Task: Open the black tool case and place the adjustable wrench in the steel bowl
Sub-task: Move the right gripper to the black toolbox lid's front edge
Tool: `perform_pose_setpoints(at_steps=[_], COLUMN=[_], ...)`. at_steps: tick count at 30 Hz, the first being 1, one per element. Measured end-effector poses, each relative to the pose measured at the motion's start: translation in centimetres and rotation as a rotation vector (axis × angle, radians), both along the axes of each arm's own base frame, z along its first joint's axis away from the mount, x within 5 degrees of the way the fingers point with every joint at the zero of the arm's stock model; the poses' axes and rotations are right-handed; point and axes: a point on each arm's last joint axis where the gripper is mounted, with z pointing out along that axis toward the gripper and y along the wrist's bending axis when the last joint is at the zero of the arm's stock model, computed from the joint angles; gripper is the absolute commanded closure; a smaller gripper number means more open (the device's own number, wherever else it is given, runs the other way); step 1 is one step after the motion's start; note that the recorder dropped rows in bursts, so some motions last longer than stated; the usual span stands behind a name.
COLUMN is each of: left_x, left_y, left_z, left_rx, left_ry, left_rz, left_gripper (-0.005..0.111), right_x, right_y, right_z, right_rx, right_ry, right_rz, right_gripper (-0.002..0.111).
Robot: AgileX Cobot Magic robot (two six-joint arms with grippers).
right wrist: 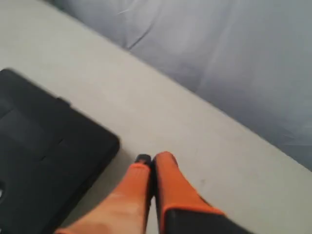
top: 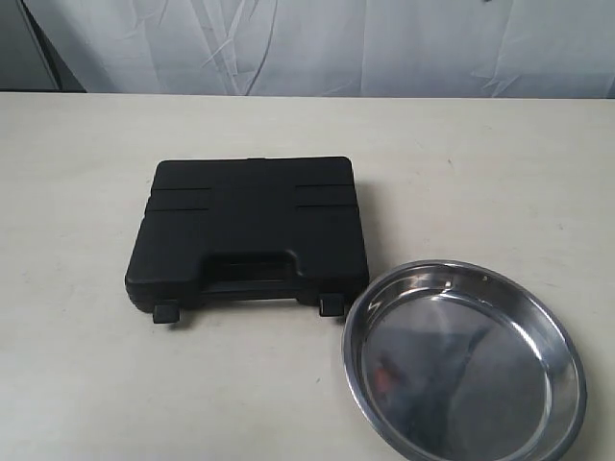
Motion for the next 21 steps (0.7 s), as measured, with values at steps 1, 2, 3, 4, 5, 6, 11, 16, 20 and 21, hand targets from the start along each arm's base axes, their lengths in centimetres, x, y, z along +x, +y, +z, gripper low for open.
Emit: perform_pose_setpoints(at_steps=[1,2,3,4,5,6,11,16,20,21], left_x=[0.0,0.0,0.0,0.0,0.0,0.0,0.0,0.0,0.0,0.0], left_y=[0.0,0.0,0.0,0.0,0.0,0.0,0.0,0.0,0.0,0.0], left_z=[0.0,0.0,0.0,0.0,0.0,0.0,0.0,0.0,0.0,0.0], left_rx=[0.000,0.000,0.000,0.000,0.000,0.000,0.000,0.000,0.000,0.000], left_ry=[0.000,0.000,0.000,0.000,0.000,0.000,0.000,0.000,0.000,0.000], left_rz=[0.000,0.000,0.000,0.000,0.000,0.000,0.000,0.000,0.000,0.000], left_gripper=[0.106,0.106,0.106,0.106,0.106,0.106,0.106,0.106,0.106,0.106], right_x=[1.0,1.8,2.3,2.8,3.2,3.5,2.6,0.3,-1.0,-1.1], right_y=[1.4,2.9,4.2,5.7,7.1,8.3,14.4,18.6,20.8,21.2], right_z=[-1.3,-2.7,-3.9,-5.5,-7.0,-8.6,-15.0,-18.5,-20.0,-20.3], right_rx=[-0.026,-0.050,-0.069,-0.095,-0.126,-0.156,-0.316,-0.455,-0.490,-0.496], right_ry=[0.035,0.071,0.096,0.131,0.160,0.188,0.272,0.266,0.237,0.232], right_rz=[0.073,0.141,0.197,0.256,0.314,0.364,0.610,0.771,0.831,0.838], right_gripper=[0.079,0.073,0.067,0.062,0.060,0.059,0.060,0.060,0.060,0.060])
